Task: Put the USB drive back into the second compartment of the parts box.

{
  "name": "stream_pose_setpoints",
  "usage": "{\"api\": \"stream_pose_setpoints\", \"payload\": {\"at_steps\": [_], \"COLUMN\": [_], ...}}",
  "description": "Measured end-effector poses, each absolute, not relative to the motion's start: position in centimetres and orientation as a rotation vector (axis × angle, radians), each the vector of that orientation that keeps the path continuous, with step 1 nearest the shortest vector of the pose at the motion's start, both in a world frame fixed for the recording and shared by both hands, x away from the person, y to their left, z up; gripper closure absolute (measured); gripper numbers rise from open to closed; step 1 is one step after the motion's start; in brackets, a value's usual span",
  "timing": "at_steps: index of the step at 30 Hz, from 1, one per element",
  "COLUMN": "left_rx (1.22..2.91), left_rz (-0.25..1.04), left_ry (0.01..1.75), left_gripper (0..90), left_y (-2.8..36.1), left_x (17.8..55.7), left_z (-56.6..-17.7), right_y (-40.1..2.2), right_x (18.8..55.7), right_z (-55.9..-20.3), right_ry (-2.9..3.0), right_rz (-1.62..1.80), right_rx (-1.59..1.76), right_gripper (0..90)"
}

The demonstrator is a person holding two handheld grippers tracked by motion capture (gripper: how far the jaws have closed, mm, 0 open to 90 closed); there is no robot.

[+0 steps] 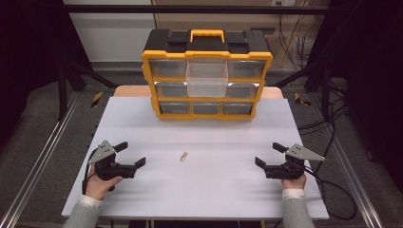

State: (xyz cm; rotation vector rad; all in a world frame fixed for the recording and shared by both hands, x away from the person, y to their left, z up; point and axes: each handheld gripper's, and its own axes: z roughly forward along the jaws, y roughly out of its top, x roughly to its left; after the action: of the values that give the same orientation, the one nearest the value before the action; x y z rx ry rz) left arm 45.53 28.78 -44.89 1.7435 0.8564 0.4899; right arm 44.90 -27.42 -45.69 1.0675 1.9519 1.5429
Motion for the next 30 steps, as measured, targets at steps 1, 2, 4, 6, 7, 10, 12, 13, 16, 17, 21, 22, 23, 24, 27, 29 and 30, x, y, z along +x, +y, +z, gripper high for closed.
{"api": "stream_pose_setpoints", "payload": {"at_steps": [1,2,4,6,7,10,12,13,16,17,21,22,23,24,27,29,30], "left_rx": [1.743,1.743,1.742,1.746,1.746,1.754,1.758,1.758,1.76,1.76,1.765,1.765,1.765,1.767,1.773,1.78,1.785], "left_rz": [0.49,0.491,0.489,0.489,0.489,0.491,0.496,0.496,0.497,0.497,0.497,0.497,0.497,0.498,0.501,0.505,0.502], "left_ry": [0.854,0.852,0.851,0.857,0.857,0.863,0.864,0.864,0.864,0.864,0.863,0.865,0.865,0.864,0.863,0.866,0.865], "left_gripper": [0.0,0.0,0.0,0.0,0.0,0.0,0.0,0.0,0.0,0.0,0.0,0.0,0.0,0.0,0.0,0.0,0.0], "left_y": [28.8,28.7,28.7,28.6,28.6,28.4,28.3,28.3,28.1,28.1,27.7,27.5,27.5,27.4,27.1,26.8,26.6], "left_x": [45.5,45.5,45.5,45.5,45.5,45.5,45.5,45.5,45.4,45.4,45.4,45.4,45.4,45.4,45.3,45.3,45.3], "left_z": [-44.9,-44.8,-44.8,-44.7,-44.7,-44.6,-44.5,-44.5,-44.4,-44.4,-44.2,-44.1,-44.1,-44.0,-43.9,-43.8,-43.7], "right_y": [-27.5,-27.5,-27.5,-27.5,-27.5,-27.4,-27.5,-27.5,-27.4,-27.4,-27.4,-27.4,-27.4,-27.4,-27.4,-27.4,-27.4], "right_x": [44.9,44.9,44.9,44.9,44.9,44.9,44.9,44.9,44.9,44.9,44.9,44.9,44.9,44.9,44.9,44.9,44.9], "right_z": [-45.7,-45.7,-45.7,-45.7,-45.7,-45.7,-45.7,-45.7,-45.7,-45.7,-45.7,-45.7,-45.7,-45.7,-45.7,-45.7,-45.7], "right_ry": [1.952,1.952,1.954,1.957,1.957,1.967,1.967,1.967,1.974,1.975,1.975,1.978,1.981,1.981,1.987,1.988,1.99], "right_rz": [1.542,1.543,1.544,1.543,1.543,1.539,1.543,1.543,1.539,1.538,1.536,1.531,1.526,1.526,1.525,1.522,1.52], "right_rx": [1.066,1.065,1.064,1.062,1.062,1.063,1.062,1.062,1.065,1.065,1.064,1.063,1.061,1.061,1.059,1.06,1.056], "right_gripper": [2.3,2.3,2.3,2.3,2.3,2.4,2.3,2.3,2.4,2.3,2.4,2.4,2.4,2.4,2.4,2.4,2.3]}}
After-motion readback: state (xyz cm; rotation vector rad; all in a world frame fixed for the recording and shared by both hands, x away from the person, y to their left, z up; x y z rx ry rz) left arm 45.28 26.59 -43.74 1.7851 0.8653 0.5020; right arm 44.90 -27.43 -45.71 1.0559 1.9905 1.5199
